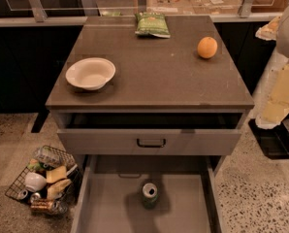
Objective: Pick green can from middle drawer and place on counter
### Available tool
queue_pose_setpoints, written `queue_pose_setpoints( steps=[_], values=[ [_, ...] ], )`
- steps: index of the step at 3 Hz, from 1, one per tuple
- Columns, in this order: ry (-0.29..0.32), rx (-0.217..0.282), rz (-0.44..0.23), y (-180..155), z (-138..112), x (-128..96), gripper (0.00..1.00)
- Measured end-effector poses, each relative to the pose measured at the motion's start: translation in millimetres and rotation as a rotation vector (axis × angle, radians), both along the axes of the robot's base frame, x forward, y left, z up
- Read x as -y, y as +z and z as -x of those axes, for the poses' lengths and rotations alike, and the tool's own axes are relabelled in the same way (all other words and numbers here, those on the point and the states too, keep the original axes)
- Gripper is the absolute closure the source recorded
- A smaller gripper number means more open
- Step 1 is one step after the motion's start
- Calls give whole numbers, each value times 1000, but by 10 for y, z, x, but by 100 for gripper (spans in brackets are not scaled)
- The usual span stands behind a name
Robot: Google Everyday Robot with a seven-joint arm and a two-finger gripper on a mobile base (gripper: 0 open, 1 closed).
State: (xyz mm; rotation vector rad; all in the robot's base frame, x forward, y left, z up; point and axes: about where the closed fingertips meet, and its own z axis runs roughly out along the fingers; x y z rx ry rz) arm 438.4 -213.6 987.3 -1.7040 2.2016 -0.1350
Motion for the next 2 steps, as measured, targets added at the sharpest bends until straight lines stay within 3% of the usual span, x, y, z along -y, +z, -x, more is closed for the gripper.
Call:
queue_pose_setpoints(
  steps=[2],
  values=[
    [1, 8, -25, 9, 0, 39, 0]
  ],
)
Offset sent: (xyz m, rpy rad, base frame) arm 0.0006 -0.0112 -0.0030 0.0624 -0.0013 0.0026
